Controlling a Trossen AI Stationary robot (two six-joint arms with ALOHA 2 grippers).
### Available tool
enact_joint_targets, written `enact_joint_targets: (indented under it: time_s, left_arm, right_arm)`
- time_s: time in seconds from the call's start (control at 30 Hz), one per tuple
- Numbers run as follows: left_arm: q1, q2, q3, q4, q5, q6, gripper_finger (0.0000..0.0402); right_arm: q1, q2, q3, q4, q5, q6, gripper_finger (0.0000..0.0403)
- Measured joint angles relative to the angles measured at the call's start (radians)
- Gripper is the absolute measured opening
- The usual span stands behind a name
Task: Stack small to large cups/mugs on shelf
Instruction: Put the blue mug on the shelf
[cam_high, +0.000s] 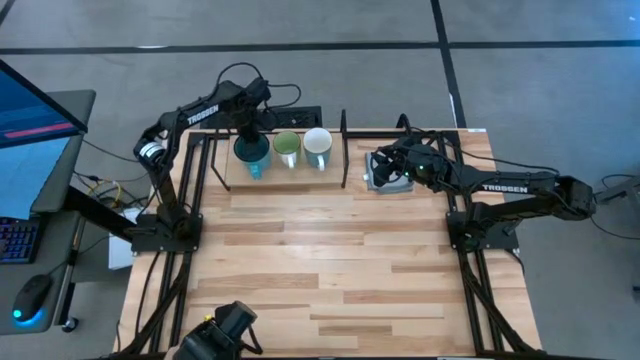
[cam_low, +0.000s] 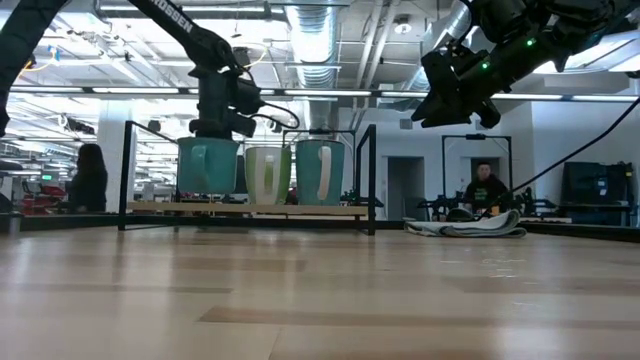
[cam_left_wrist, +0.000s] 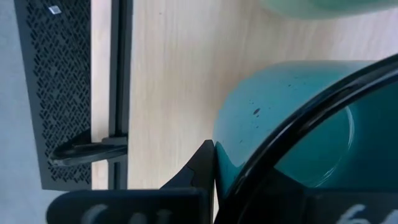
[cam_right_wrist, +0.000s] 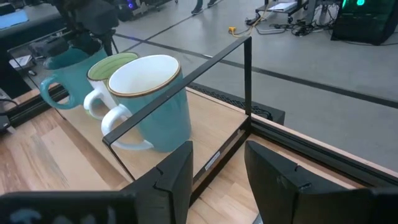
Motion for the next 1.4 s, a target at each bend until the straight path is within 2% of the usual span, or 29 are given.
enact_joint_targets:
  time_s: [1.0, 1.4]
  left_arm:
    - [0.01, 0.028, -0.001, 0.053, -0.023, 0.022, 0.0012]
    - [0.009, 0.081, 0.005, 0.034, -0.022, -0.007, 0.0019]
  right_arm:
    - [0.0, 0.0, 0.0, 0.0, 0.0, 0.0, 0.0166]
    - [0.0, 0.0, 0.0, -0.001, 0.0, 0.0, 0.0166]
